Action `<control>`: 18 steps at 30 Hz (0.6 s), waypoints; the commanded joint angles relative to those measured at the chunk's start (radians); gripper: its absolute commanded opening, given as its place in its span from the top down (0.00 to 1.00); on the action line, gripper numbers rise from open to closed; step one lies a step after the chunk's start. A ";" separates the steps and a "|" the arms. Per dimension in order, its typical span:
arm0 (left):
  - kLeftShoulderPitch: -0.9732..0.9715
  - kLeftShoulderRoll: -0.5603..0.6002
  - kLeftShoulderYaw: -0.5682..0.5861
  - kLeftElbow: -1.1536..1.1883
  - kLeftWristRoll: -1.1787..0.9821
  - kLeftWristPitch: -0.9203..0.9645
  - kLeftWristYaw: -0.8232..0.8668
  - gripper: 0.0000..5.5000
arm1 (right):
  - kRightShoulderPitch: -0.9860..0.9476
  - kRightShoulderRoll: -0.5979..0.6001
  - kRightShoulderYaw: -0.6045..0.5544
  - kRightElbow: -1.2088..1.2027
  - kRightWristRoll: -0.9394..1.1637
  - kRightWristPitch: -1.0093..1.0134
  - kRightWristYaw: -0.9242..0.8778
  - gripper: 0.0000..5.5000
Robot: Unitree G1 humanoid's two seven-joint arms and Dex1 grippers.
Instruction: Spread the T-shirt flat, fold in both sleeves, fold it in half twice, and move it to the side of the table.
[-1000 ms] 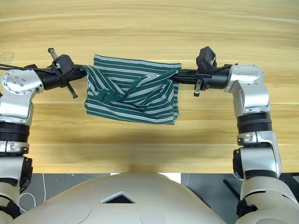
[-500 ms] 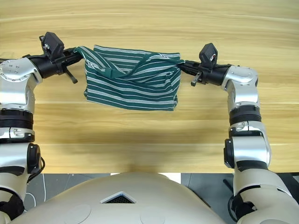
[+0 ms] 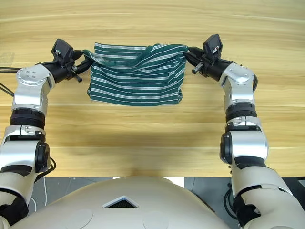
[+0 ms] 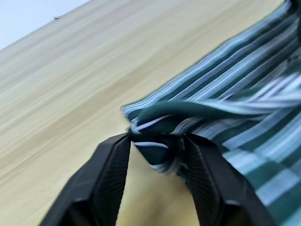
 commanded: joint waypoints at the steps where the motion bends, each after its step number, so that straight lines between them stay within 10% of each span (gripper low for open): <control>1: -0.071 -0.053 0.060 0.106 -0.023 -0.045 0.103 0.50 | -0.066 0.036 -0.040 0.084 -0.034 -0.062 -0.192 0.68; 12: -0.006 -0.071 0.167 0.117 -0.078 -0.181 0.166 0.18 | -0.050 0.073 -0.031 0.110 -0.077 -0.157 -0.230 0.32; 18: 0.062 -0.076 0.276 -0.293 -0.153 -0.160 0.327 0.13 | -0.156 0.037 0.050 0.150 -0.185 -0.122 -0.189 0.14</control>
